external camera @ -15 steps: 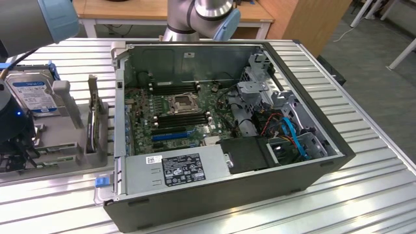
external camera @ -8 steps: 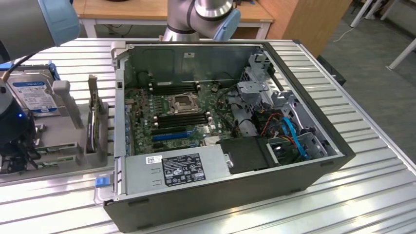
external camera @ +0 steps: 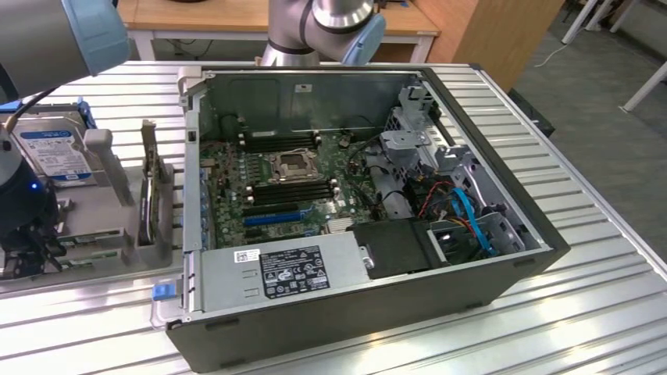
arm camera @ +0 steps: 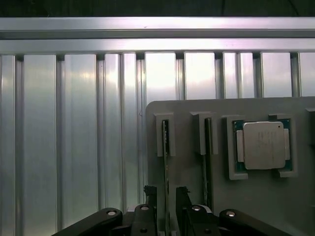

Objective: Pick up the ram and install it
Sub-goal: 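Pick up the ram and move it above insertion slot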

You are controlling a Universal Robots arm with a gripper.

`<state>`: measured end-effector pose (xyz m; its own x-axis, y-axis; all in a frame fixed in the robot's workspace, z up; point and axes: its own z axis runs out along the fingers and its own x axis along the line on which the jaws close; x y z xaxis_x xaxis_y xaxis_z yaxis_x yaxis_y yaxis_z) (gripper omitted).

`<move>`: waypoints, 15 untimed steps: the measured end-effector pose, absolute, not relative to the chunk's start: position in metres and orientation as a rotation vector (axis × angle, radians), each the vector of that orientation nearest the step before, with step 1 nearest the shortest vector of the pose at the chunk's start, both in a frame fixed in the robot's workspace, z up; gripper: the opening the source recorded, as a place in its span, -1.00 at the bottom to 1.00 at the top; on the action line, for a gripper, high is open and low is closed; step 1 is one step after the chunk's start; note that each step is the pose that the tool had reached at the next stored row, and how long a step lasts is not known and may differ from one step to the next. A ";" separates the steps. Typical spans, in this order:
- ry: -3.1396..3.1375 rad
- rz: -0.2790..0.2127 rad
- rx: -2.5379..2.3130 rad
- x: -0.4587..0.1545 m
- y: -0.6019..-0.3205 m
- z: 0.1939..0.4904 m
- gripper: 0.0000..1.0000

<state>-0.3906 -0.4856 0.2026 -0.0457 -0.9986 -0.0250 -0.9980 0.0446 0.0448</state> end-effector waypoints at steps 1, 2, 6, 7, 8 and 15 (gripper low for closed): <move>-2.261 -0.078 2.161 -0.390 -0.486 0.203 -0.41; -2.261 -0.078 2.161 -0.389 -0.486 0.203 -0.41; -2.261 -0.078 2.161 -0.385 -0.486 0.203 -0.41; -2.261 -0.078 2.161 -0.383 -0.486 0.203 -0.41; -2.261 -0.078 2.161 -0.382 -0.486 0.203 -0.41; -2.261 -0.078 2.161 -0.375 -0.486 0.203 -0.41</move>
